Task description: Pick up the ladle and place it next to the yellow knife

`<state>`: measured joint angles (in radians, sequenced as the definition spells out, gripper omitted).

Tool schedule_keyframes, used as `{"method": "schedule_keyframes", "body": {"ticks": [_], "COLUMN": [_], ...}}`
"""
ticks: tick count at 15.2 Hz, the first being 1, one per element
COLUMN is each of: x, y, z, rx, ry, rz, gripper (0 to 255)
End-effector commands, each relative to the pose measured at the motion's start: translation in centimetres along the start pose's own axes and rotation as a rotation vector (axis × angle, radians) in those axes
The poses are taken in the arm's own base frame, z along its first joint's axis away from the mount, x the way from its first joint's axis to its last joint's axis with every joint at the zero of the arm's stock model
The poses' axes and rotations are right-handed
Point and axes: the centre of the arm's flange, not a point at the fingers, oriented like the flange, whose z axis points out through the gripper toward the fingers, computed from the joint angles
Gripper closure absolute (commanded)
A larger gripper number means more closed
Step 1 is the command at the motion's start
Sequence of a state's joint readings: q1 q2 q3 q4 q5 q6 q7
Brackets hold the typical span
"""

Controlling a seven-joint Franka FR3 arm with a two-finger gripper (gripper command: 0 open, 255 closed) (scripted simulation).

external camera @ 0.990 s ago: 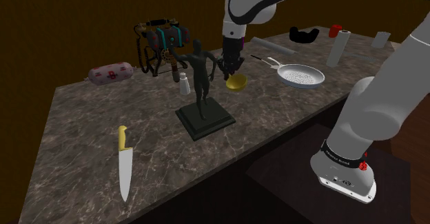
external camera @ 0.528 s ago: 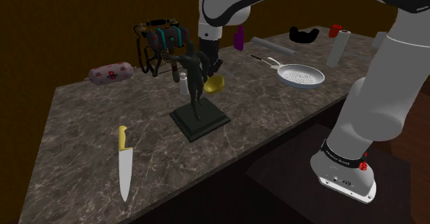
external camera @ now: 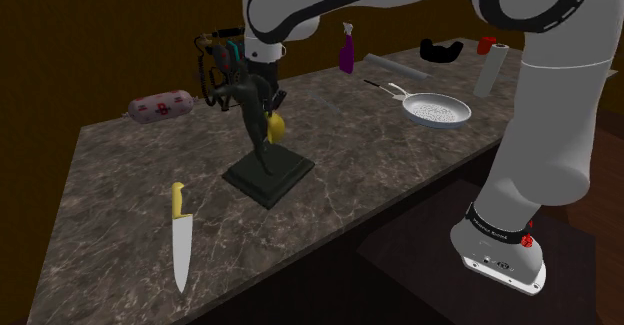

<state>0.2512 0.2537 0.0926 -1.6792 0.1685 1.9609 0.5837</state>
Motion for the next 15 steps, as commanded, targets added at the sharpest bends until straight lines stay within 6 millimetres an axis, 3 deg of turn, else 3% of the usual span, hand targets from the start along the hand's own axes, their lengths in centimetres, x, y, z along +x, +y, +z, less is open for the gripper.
{"method": "schedule_keyframes", "body": {"ticks": [1, 5, 15], "x": [0.7, 2.2, 2.6], "y": [-2.7, -7.4, -6.5], "z": [0.2, 0.9, 6.1], "rx": [0.001, 0.001, 0.001], "ry": [0.000, 0.000, 0.000], "rz": [0.000, 0.000, 0.000], "gripper": [255, 255, 255]}}
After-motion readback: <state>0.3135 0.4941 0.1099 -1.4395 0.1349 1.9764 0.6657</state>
